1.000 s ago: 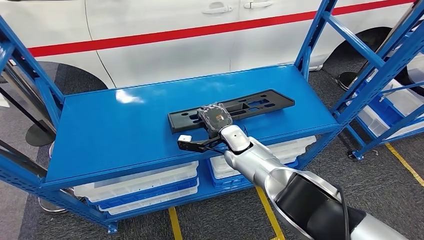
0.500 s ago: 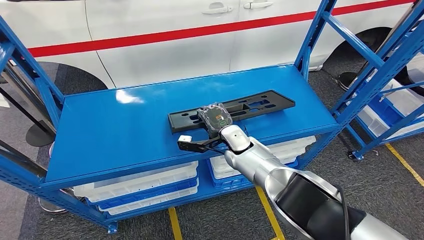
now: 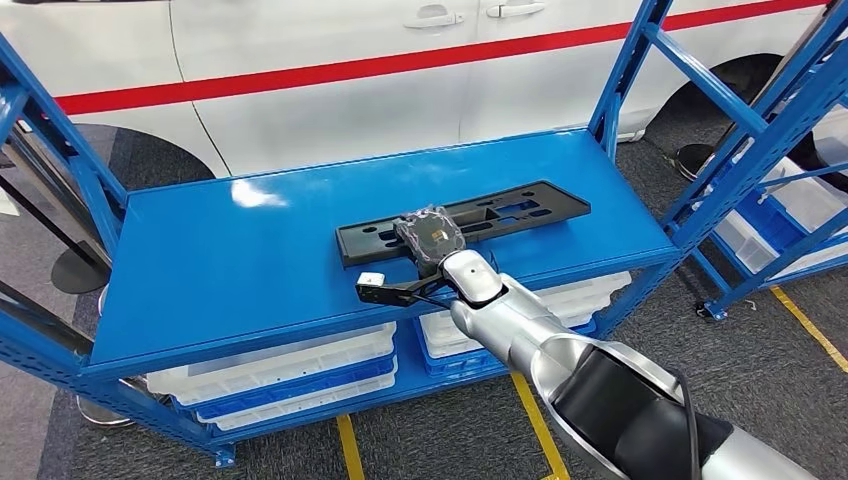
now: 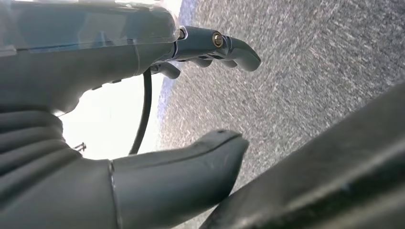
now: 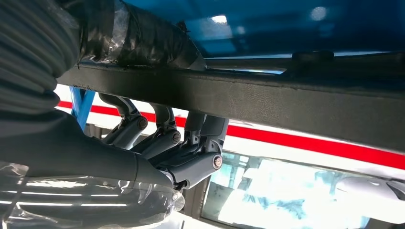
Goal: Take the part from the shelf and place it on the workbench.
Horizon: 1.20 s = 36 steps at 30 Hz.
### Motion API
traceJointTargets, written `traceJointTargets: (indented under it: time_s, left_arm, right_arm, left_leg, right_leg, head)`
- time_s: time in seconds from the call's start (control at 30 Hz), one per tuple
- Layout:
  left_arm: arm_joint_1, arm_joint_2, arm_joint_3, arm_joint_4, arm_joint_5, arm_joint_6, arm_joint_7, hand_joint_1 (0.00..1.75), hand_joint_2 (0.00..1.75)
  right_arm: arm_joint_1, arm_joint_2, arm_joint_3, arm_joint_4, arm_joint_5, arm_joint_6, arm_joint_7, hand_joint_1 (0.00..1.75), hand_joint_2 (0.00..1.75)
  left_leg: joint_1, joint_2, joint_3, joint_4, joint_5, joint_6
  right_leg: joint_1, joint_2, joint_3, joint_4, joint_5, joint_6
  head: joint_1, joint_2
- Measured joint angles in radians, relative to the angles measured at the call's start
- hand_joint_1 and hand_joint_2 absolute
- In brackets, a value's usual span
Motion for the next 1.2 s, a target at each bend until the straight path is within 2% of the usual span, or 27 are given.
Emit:
traceJointTargets:
  time_s: [0.13, 0.2, 0.4, 0.53, 0.63, 0.7, 0.77, 0.8, 0.83, 0.9, 0.93, 0.97, 1.0, 1.03, 1.1, 1.13, 1.2]
  left_arm:
    - [0.003, 0.000, 0.010, 0.002, 0.001, -0.007, -0.007, 0.00, 1.75]
    - [0.004, 0.000, 0.012, 0.006, 0.001, -0.006, -0.013, 0.00, 1.75]
    - [0.003, -0.002, 0.013, 0.017, -0.004, 0.017, -0.019, 0.00, 1.75]
    - [0.002, -0.003, 0.013, 0.018, -0.007, 0.023, -0.017, 0.00, 1.75]
    - [0.002, -0.003, 0.013, 0.018, -0.008, 0.026, -0.017, 0.00, 1.75]
    - [0.001, -0.002, 0.013, 0.019, -0.008, 0.028, -0.014, 0.00, 1.75]
    - [0.000, -0.002, 0.013, 0.019, -0.009, 0.033, -0.011, 0.00, 1.75]
    - [0.000, -0.003, 0.013, 0.019, -0.009, 0.034, -0.010, 0.00, 1.75]
    - [0.000, -0.004, 0.013, 0.019, -0.009, 0.036, -0.009, 0.00, 1.75]
    - [0.000, -0.006, 0.013, 0.019, -0.008, 0.037, -0.007, 0.00, 1.75]
    - [0.000, -0.006, 0.014, 0.019, -0.008, 0.039, -0.005, 0.00, 1.75]
    - [0.001, -0.006, 0.014, 0.020, -0.008, 0.041, -0.003, 0.00, 1.75]
    - [0.002, -0.006, 0.014, 0.020, -0.007, 0.042, -0.001, 0.00, 1.75]
    - [0.004, -0.007, 0.014, 0.020, -0.006, 0.044, 0.001, 0.00, 1.75]
    - [0.007, -0.009, 0.014, 0.020, -0.003, 0.046, 0.004, 0.00, 1.75]
    - [0.007, -0.009, 0.014, 0.020, -0.002, 0.047, 0.005, 0.00, 1.75]
    - [0.007, -0.010, 0.014, 0.020, -0.002, 0.050, 0.007, 0.00, 1.75]
  right_arm:
    - [0.007, -0.003, 0.000, -0.004, 0.073, -0.185, 0.045, 1.75, 1.75]
    - [0.006, -0.012, 0.000, -0.023, 0.111, -0.243, 0.061, 1.75, 1.75]
    - [0.026, -0.082, -0.021, -0.258, 0.275, -0.254, 0.128, 1.75, 1.75]
    - [0.041, -0.119, -0.034, -0.386, 0.301, -0.254, 0.154, 1.75, 1.75]
    - [0.052, -0.151, -0.026, -0.472, 0.302, -0.254, 0.211, 1.75, 1.75]
    - [0.053, -0.169, -0.015, -0.521, 0.302, -0.254, 0.242, 1.75, 1.75]
    - [0.052, -0.190, 0.005, -0.571, 0.303, -0.254, 0.281, 1.75, 1.75]
    - [0.050, -0.201, 0.018, -0.596, 0.303, -0.254, 0.303, 1.75, 1.75]
    - [0.047, -0.212, 0.031, -0.619, 0.303, -0.253, 0.325, 1.75, 1.75]
    - [0.045, -0.231, 0.057, -0.651, 0.303, -0.253, 0.357, 1.75, 1.75]
    - [0.048, -0.240, 0.070, -0.663, 0.303, -0.253, 0.368, 1.75, 1.75]
    - [0.051, -0.249, 0.082, -0.676, 0.303, -0.253, 0.374, 1.75, 1.75]
    - [0.054, -0.257, 0.091, -0.688, 0.302, -0.253, 0.377, 1.75, 1.75]
    - [0.056, -0.263, 0.098, -0.700, 0.302, -0.253, 0.378, 1.75, 1.75]
    - [0.054, -0.274, 0.108, -0.726, 0.302, -0.253, 0.380, 1.75, 1.75]
    - [0.053, -0.279, 0.113, -0.739, 0.302, -0.253, 0.383, 1.75, 1.75]
    - [0.052, -0.288, 0.122, -0.766, 0.302, -0.253, 0.389, 1.75, 1.75]
  left_leg:
    - [0.000, 0.000, -0.001, 0.000, 0.000, 0.000]
    - [0.000, 0.000, -0.001, 0.000, 0.000, 0.000]
    - [0.000, 0.000, -0.002, 0.000, 0.000, 0.000]
    - [0.000, 0.001, -0.002, 0.000, 0.000, 0.000]
    - [0.000, 0.001, -0.003, 0.000, 0.000, 0.000]
    - [-0.005, 0.001, -0.003, 0.000, -0.001, 0.006]
    - [-0.006, 0.003, 0.008, -0.021, 0.007, 0.020]
    - [-0.003, 0.004, 0.015, -0.036, 0.014, 0.027]
    - [-0.001, 0.006, 0.021, -0.047, 0.020, 0.031]
    - [-0.001, 0.007, 0.023, -0.052, 0.024, 0.034]
    - [-0.002, 0.005, 0.022, -0.050, 0.024, 0.034]
    - [-0.003, 0.004, 0.021, -0.047, 0.023, 0.033]
    - [-0.003, 0.002, 0.020, -0.043, 0.022, 0.030]
    - [-0.003, 0.001, 0.019, -0.037, 0.018, 0.027]
    - [-0.005, 0.000, 0.012, -0.018, 0.008, 0.014]
    - [-0.006, 0.000, 0.005, -0.009, 0.005, 0.007]
    - [-0.010, -0.001, -0.006, 0.001, 0.005, -0.005]
  right_leg:
    - [0.000, 0.000, -0.001, 0.000, 0.000, 0.000]
    - [0.000, 0.001, -0.001, 0.000, 0.000, 0.000]
    - [0.000, 0.001, -0.003, 0.000, 0.000, 0.000]
    - [0.000, 0.001, -0.003, 0.000, 0.000, 0.000]
    - [0.000, 0.001, -0.003, 0.000, 0.000, 0.000]
    - [-0.003, 0.001, -0.001, -0.009, 0.004, 0.007]
    - [-0.005, 0.002, 0.002, -0.015, 0.004, 0.015]
    - [-0.005, 0.002, -0.006, 0.003, -0.009, 0.014]
    - [-0.004, 0.003, -0.025, 0.043, -0.033, 0.011]
    - [-0.001, 0.005, -0.092, 0.177, -0.097, 0.004]
    - [0.001, 0.006, -0.125, 0.240, -0.118, 0.002]
    - [0.002, 0.006, -0.145, 0.274, -0.120, 0.000]
    - [0.003, 0.006, -0.147, 0.269, -0.102, -0.002]
    - [0.003, 0.006, -0.129, 0.223, -0.067, -0.004]
    - [0.004, 0.006, -0.078, 0.097, -0.003, -0.011]
    - [0.006, 0.007, -0.063, 0.057, 0.013, -0.015]
    - [0.011, 0.009, -0.065, 0.044, 0.017, -0.025]
  head:
    - [0.000, 0.000]
    - [0.000, 0.000]
    - [0.000, 0.000]
    - [0.000, 0.000]
    - [0.000, 0.000]
    - [0.000, 0.000]
    - [0.000, 0.000]
    - [0.000, 0.000]
    - [0.000, 0.000]
    - [0.000, 0.000]
    - [0.000, 0.000]
    - [0.000, 0.000]
    - [0.000, 0.000]
    - [0.000, 0.000]
    - [0.000, 0.000]
    - [0.000, 0.000]
    - [0.000, 0.000]
